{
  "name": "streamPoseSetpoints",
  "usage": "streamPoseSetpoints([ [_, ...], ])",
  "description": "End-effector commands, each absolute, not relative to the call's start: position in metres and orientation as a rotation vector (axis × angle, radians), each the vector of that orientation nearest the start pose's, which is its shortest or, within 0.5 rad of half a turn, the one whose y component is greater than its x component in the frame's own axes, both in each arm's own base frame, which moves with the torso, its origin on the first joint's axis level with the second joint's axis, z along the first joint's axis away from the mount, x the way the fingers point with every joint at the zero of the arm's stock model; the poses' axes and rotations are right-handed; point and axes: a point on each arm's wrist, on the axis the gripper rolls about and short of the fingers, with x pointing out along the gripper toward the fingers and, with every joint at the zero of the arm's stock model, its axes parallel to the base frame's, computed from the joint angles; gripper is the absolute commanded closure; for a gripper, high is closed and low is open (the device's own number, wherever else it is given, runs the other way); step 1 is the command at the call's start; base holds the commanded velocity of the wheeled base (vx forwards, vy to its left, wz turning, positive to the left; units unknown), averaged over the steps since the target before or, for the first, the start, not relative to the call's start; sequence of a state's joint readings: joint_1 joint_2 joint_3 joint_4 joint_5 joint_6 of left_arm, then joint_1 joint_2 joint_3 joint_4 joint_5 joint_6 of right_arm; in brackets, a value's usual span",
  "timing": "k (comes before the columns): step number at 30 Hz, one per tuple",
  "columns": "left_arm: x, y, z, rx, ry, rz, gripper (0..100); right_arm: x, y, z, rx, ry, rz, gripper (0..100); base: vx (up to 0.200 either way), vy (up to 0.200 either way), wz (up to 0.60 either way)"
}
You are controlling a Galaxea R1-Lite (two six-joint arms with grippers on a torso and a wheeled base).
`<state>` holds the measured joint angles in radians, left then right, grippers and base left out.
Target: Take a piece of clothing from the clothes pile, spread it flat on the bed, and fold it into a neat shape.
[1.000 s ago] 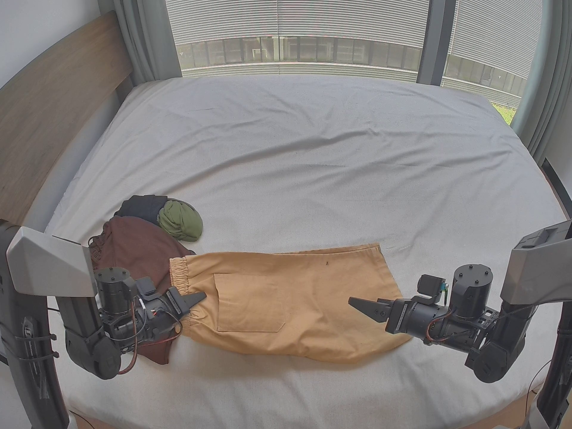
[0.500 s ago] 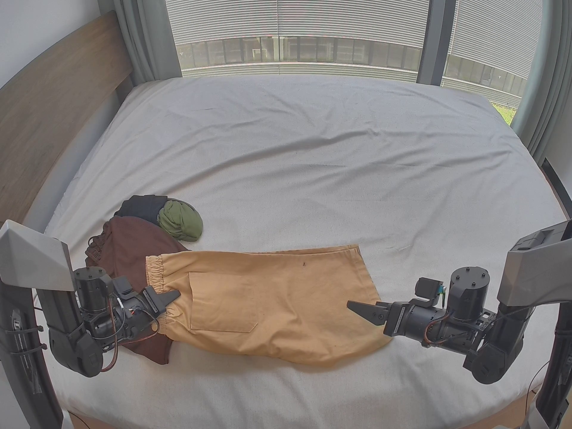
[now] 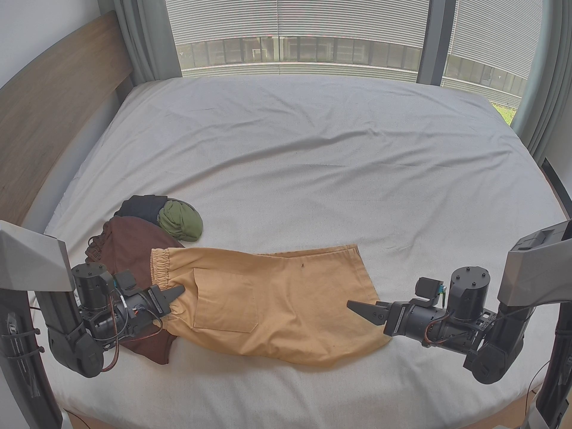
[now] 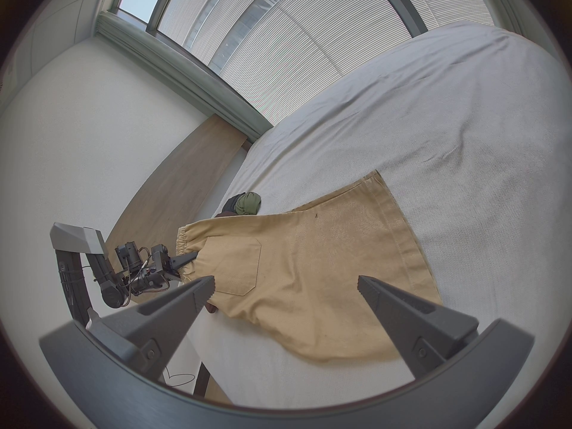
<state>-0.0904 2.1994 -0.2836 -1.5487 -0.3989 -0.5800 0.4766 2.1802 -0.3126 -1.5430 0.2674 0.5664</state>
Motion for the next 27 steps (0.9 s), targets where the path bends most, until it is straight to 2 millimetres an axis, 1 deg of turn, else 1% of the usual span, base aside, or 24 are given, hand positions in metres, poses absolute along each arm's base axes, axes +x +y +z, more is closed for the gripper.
streamPoseSetpoints([
  [1,0.28,-0.044,0.025,-0.554,0.461,-0.412,100,0.254,0.137,0.027,0.502,0.52,0.624,0,0.0,0.0,0.0],
  [5,0.28,-0.048,0.024,-0.504,0.457,-0.428,100,0.254,0.137,0.03,0.504,0.509,0.626,0,0.0,0.0,0.0],
  [11,0.285,-0.068,0.029,-0.494,0.429,-0.462,100,0.253,0.135,0.036,0.507,0.489,0.63,0,0.0,0.0,0.0],
  [12,0.285,-0.068,0.029,-0.494,0.429,-0.462,100,0.253,0.135,0.036,0.507,0.489,0.63,0,0.0,0.0,0.0],
  [13,0.286,-0.076,0.03,-0.489,0.423,-0.488,100,0.253,0.135,0.037,0.507,0.487,0.629,0,0.0,0.0,0.0],
  [18,0.289,-0.094,0.034,-0.505,0.406,-0.521,100,0.253,0.135,0.039,0.509,0.48,0.633,0,0.0,0.0,0.0],
  [21,0.294,-0.113,0.038,-0.524,0.385,-0.563,100,0.254,0.134,0.039,0.509,0.478,0.632,0,0.0,0.0,0.0],
  [24,0.298,-0.124,0.038,-0.532,0.373,-0.579,100,0.254,0.134,0.039,0.509,0.478,0.632,0,0.0,0.0,0.0],
  [25,0.301,-0.131,0.038,-0.532,0.36,-0.584,100,0.254,0.134,0.039,0.509,0.479,0.633,0,0.0,0.0,0.0],
  [27,0.303,-0.135,0.038,-0.533,0.354,-0.589,100,0.253,0.134,0.039,0.509,0.48,0.633,0,0.0,0.0,0.0],
])
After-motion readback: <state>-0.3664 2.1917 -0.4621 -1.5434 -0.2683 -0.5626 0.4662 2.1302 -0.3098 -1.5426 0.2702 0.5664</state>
